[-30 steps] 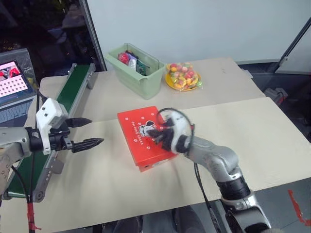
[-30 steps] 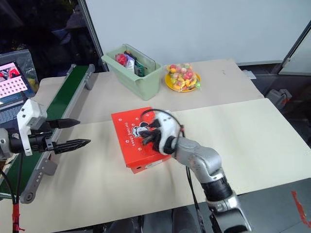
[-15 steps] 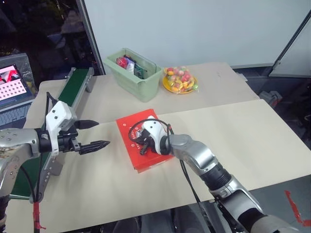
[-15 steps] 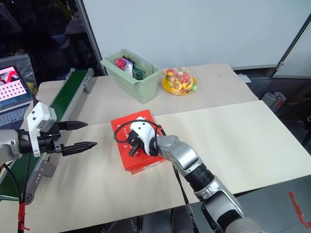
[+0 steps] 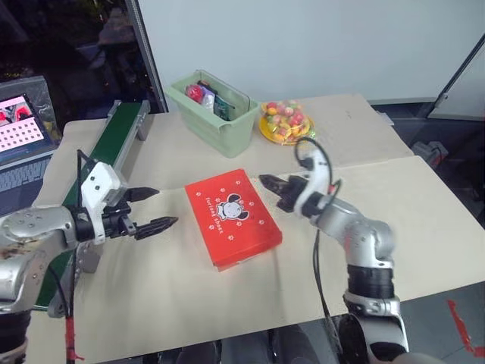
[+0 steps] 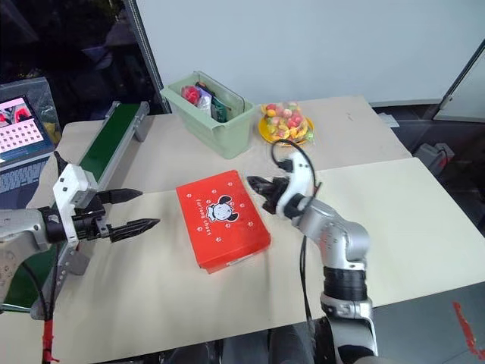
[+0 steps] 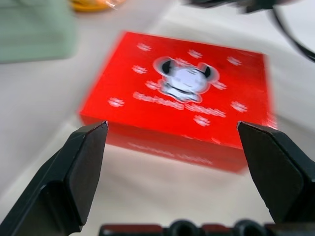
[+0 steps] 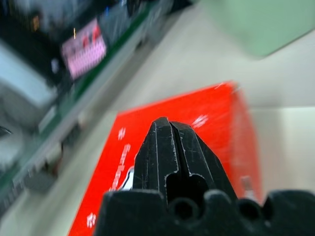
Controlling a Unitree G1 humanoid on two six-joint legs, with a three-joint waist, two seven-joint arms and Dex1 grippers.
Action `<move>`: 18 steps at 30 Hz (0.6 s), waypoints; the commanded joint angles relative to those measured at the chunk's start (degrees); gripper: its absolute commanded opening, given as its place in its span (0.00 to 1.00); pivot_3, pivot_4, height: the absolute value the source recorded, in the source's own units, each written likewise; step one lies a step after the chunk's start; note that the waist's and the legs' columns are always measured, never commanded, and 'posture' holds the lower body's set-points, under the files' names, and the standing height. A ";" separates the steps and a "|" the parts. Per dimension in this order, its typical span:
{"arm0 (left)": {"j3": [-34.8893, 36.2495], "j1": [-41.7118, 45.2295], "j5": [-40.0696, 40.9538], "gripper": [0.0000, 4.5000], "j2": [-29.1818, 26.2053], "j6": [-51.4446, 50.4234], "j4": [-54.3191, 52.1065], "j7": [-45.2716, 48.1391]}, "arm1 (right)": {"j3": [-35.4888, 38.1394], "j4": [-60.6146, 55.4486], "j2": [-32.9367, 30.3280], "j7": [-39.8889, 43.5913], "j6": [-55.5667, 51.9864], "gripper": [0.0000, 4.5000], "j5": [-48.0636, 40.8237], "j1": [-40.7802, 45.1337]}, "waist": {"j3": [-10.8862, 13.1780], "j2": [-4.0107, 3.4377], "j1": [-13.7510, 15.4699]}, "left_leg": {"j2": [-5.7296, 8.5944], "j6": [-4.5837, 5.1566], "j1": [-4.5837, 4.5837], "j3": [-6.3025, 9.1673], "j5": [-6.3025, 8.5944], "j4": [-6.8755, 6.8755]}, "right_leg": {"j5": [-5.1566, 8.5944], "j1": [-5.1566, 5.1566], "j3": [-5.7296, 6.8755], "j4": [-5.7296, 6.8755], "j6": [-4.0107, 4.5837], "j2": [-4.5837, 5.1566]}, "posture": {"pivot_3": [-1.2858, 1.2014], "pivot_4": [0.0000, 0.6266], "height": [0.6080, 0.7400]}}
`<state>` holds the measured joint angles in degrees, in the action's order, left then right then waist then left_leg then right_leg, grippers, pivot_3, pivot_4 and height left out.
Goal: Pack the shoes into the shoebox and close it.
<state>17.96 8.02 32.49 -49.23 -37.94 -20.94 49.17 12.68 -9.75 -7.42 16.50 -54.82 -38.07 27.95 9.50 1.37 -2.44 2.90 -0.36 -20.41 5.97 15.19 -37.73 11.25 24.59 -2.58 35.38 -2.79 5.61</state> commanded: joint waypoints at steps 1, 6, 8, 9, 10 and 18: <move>6.13 1.86 -5.04 1.00 8.04 4.70 4.04 -15.67 | 5.74 -7.84 -2.41 -2.10 2.08 0.00 -1.70 -4.94 | 0.02 -0.03 0.00 | 0.01 -0.01 -0.06 -0.03 0.00 -0.01 | -0.02 0.02 0.00 -0.08 0.02 0.00 | 0.52 0.24 1.00; 11.37 2.31 -9.90 1.00 16.01 9.85 8.01 -28.31 | 1.56 -6.57 -9.62 -6.38 11.76 0.00 12.98 -10.43 | 0.02 0.00 0.00 | 0.05 -0.02 -0.07 -0.11 0.01 -0.05 | -0.09 0.01 -0.03 -0.08 0.06 0.05 | 0.52 0.24 1.00; 12.29 1.53 -10.08 1.00 18.21 10.59 8.64 -30.76 | -0.97 -4.38 -11.89 -7.87 16.72 0.00 18.85 -11.86 | 0.01 0.00 -0.03 | 0.05 -0.03 -0.06 -0.30 0.00 -0.06 | -0.09 -0.01 -0.02 -0.10 0.05 0.04 | 0.52 0.24 1.00; 12.78 1.40 -10.12 1.00 18.98 11.03 9.04 -31.72 | -1.43 -3.60 -12.39 -8.41 18.64 0.00 20.68 -12.17 | 0.01 0.01 -0.06 | 0.05 -0.03 -0.02 -0.34 0.00 -0.06 | -0.08 -0.03 -0.03 -0.10 0.05 0.04 | 0.52 0.24 1.00; 13.31 1.39 -10.00 1.00 19.55 11.08 9.44 -32.49 | -1.35 -2.81 -12.44 -8.92 20.23 0.00 21.82 -12.17 | 0.01 0.01 -0.04 | 0.03 -0.03 0.02 -0.35 0.01 -0.06 | -0.08 -0.12 -0.03 -0.12 0.05 0.03 | 0.52 0.24 1.00; 17.00 3.86 -8.71 1.00 19.77 13.18 12.84 -34.59 | 0.89 0.77 -12.71 -11.16 26.72 0.00 25.84 -9.96 | 0.02 0.03 0.06 | 0.04 -0.03 0.06 -0.31 0.01 -0.09 | -0.09 -0.26 0.01 -0.22 0.03 0.02 | 0.52 0.24 1.00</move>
<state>33.90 11.48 22.97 -29.08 -26.30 -7.85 14.89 11.84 -8.40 -19.80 6.54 -31.31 -13.41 17.20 9.52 1.40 -2.38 2.93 -0.38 -20.35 5.67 15.19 -37.82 11.16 24.32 -2.57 35.15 -2.75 5.64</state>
